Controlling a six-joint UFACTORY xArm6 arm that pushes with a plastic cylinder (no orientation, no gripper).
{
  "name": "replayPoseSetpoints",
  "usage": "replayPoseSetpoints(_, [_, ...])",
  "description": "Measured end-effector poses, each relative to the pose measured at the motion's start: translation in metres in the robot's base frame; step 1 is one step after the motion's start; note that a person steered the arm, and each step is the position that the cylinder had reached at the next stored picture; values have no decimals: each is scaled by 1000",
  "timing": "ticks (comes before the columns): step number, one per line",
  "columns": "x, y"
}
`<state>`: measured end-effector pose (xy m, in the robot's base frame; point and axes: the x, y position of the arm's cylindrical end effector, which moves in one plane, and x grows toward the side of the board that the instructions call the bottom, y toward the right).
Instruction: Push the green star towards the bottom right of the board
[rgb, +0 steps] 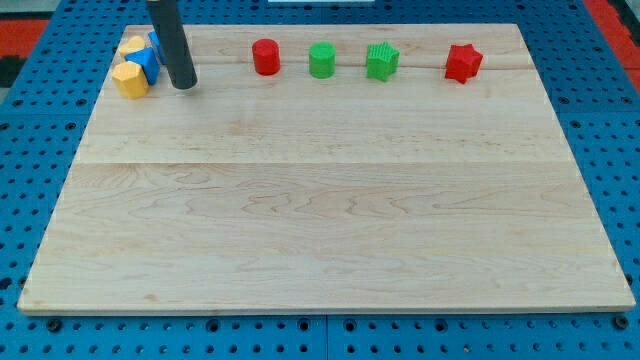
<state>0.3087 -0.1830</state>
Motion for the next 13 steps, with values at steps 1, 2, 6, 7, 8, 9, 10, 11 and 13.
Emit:
replayPoseSetpoints(1, [0, -14])
replayPoseSetpoints(2, [0, -31])
replayPoseSetpoints(6, [-13, -26])
replayPoseSetpoints(7, [-28, 28])
replayPoseSetpoints(8, [-52, 46])
replayPoseSetpoints(9, [-63, 82])
replayPoseSetpoints(10, [-63, 152])
replayPoseSetpoints(11, [-64, 198])
replayPoseSetpoints(13, [-57, 222])
